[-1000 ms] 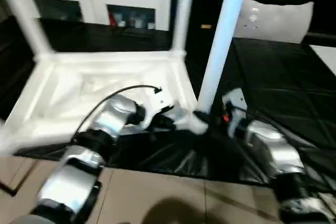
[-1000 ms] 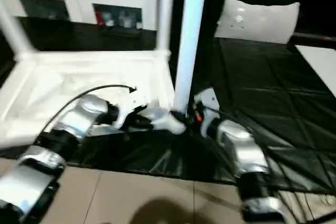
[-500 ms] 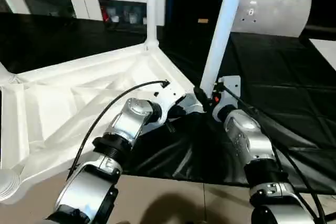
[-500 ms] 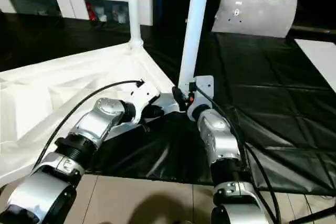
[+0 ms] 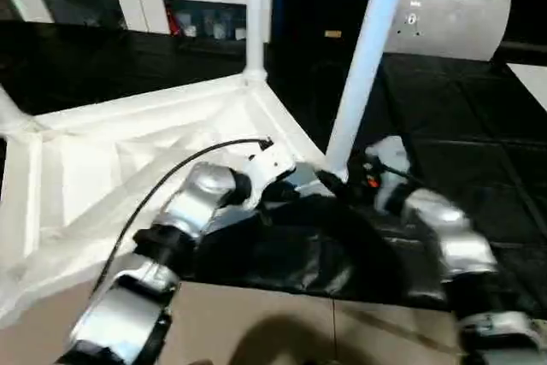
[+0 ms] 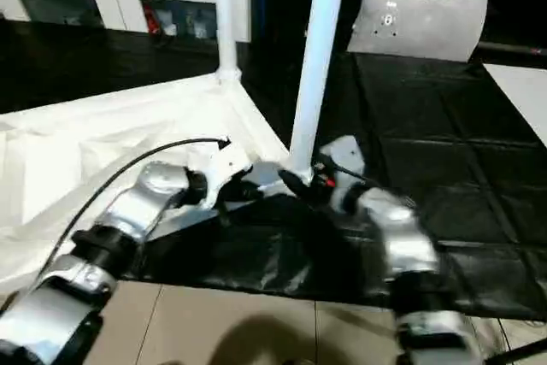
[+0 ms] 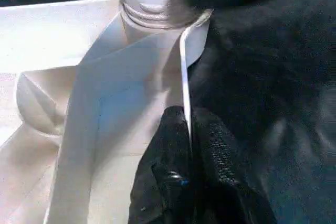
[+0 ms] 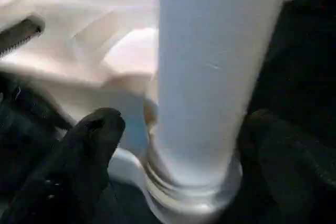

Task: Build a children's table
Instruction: Rotate leg to tighten

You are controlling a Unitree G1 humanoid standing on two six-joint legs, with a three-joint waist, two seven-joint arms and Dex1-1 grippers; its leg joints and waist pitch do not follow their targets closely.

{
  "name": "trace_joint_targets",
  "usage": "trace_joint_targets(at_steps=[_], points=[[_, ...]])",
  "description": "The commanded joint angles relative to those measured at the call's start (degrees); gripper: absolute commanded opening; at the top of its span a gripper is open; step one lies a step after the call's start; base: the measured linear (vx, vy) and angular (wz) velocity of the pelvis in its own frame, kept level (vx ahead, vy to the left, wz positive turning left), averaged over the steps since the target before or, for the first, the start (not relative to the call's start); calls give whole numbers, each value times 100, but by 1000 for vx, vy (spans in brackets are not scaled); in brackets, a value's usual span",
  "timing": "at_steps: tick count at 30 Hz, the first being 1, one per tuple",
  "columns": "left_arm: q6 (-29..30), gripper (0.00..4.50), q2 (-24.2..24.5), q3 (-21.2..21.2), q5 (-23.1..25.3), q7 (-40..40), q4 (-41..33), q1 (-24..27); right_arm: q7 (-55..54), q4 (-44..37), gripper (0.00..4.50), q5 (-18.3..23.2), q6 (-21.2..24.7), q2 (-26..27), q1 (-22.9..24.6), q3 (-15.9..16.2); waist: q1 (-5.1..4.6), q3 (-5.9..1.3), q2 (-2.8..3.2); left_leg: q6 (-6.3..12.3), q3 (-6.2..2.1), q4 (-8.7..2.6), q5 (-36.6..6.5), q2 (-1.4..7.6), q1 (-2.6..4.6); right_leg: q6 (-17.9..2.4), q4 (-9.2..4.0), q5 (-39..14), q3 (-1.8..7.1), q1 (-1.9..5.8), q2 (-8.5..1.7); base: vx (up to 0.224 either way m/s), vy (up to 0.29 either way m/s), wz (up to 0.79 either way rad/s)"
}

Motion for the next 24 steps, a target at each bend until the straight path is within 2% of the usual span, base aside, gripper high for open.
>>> trace_joint_targets(at_steps=[1,2,4,5,8,11,12,14,15,20,21,24], points=[[-254,0,268,-266,88,-594,-58,53,805,-183,446,140,87,-281,82,221,35,-440,-4,627,-161,-352,-630,349,15,-1374,-322,-864,353,401,-508,0,0,0],[-362,0,358,-311,63,-815,-70,62,1056,-206,446,187,82,-388,92,290,40,-431,-20,631,-163,-353,-686,348,7,-1317,-341,-1040,350,408,-509,0,0,0],[-583,0,461,-364,16,-1109,-93,83,1321,-213,446,233,55,-484,95,353,58,-428,-10,614,-158,-352,-705,359,11,-1257,-352,-1195,349,394,-512,0,0,0],[-999,0,723,-528,-27,-1761,-97,113,2088,-177,446,392,-97,-688,77,490,78,-432,-4,583,-155,-353,-694,372,19,-1247,-349,-1234,343,379,-509,0,0,0],[-1307,0,864,-661,110,-1868,62,57,2608,-104,446,435,-183,-804,40,605,134,-436,-17,578,-145,-349,-733,407,25,-1265,-322,-1183,344,361,-505,0,0,0],[-1614,0,969,-744,31,-2257,106,38,3110,35,446,560,-75,-833,-54,663,219,-436,1,501,-143,-353,-742,418,46,-1292,-309,-1203,353,340,-519,0,0,0],[-1688,0,1002,-774,-5,-2413,96,35,3254,68,429,594,-61,-847,-86,696,241,-437,-5,464,-146,-355,-748,417,47,-1292,-302,-1225,351,339,-521,0,0,0],[-1759,0,1027,-793,-31,-2545,97,31,3374,96,429,623,-56,-864,-112,725,273,-434,-2,431,-142,-354,-774,416,50,-1272,-312,-1283,356,338,-531,0,0,0],[-1783,0,1048,-807,-53,-2651,75,35,3443,118,414,621,-64,-877,-135,755,291,-430,-7,398,-138,-356,-803,413,60,-1253,-318,-1344,358,327,-527,0,0,0],[-2060,0,1096,-939,-129,-3105,53,2,3854,257,381,700,-21,-879,-254,877,329,-431,-18,347,-145,-353,-778,405,49,-1149,-333,-1611,358,331,-539,0,0,0],[-2129,0,1103,-982,-117,-3177,57,-8,3951,254,357,704,10,-868,-255,914,341,-434,-16,341,-147,-354,-757,409,50,-1142,-326,-1595,355,327,-535,0,0,0],[-2179,0,1112,-1007,-99,-3240,50,-13,4024,234,342,704,32,-846,-242,942,370,-443,-16,336,-147,-352,-698,412,51,-1153,-308,-1478,355,326,-536,0,0,0]])
